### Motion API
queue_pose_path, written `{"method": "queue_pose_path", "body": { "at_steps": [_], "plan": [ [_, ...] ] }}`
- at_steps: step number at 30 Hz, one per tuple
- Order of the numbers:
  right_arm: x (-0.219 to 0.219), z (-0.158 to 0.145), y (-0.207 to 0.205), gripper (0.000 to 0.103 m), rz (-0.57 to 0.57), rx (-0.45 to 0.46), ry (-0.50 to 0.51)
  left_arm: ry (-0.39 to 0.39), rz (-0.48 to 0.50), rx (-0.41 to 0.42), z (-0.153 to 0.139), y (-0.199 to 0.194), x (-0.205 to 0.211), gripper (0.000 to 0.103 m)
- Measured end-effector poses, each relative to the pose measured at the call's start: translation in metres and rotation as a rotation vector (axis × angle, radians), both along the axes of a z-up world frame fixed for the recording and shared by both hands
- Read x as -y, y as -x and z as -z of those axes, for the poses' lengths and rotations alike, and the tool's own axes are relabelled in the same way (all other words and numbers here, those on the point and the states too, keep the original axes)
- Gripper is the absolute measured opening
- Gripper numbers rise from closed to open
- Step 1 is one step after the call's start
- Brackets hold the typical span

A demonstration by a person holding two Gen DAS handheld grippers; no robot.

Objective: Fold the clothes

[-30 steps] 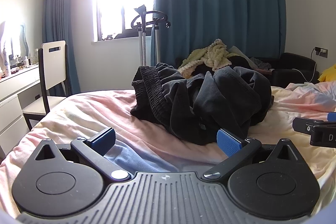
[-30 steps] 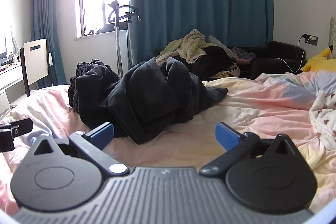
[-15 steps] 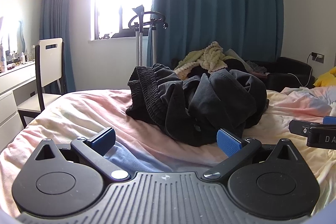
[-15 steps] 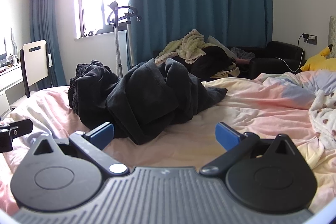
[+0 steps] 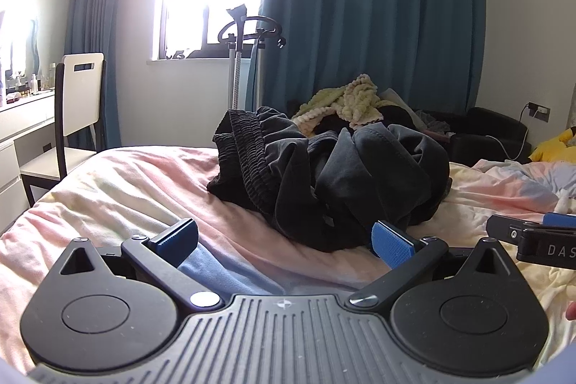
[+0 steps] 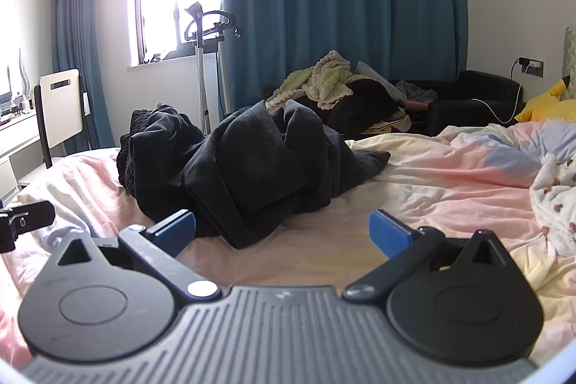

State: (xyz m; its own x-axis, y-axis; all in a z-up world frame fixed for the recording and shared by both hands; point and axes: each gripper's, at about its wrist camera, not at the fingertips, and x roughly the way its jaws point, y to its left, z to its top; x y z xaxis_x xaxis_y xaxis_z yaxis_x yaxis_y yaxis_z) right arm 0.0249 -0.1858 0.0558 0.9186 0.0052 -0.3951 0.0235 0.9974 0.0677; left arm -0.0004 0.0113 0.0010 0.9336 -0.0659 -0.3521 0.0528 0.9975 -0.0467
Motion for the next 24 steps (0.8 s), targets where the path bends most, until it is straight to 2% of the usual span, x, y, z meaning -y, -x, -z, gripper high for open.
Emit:
{"method": "queue_pose_path", "body": {
  "at_steps": [8,12,20,24],
  "plan": [
    [-0.002,0.007,-0.006,0.103,0.009,-0.022,0.019,0.032,-0.012,-0.001,0.000,-0.001,-0.007,0.103],
    [-0.001,0.014,-0.006,0.103,0.019,-0.035,0.026,0.023,-0.037,-0.009,0.003,-0.003,-0.007,0.103],
    [0.011,0.027,-0.012,0.103,0.025,-0.092,-0.068,-0.029,-0.029,-0.018,0.007,-0.007,0.003,0.103],
    [0.015,0.024,-0.011,0.103,0.026,-0.092,-0.119,-0.033,-0.028,-0.031,0.008,-0.017,0.004,0.103]
  ]
}}
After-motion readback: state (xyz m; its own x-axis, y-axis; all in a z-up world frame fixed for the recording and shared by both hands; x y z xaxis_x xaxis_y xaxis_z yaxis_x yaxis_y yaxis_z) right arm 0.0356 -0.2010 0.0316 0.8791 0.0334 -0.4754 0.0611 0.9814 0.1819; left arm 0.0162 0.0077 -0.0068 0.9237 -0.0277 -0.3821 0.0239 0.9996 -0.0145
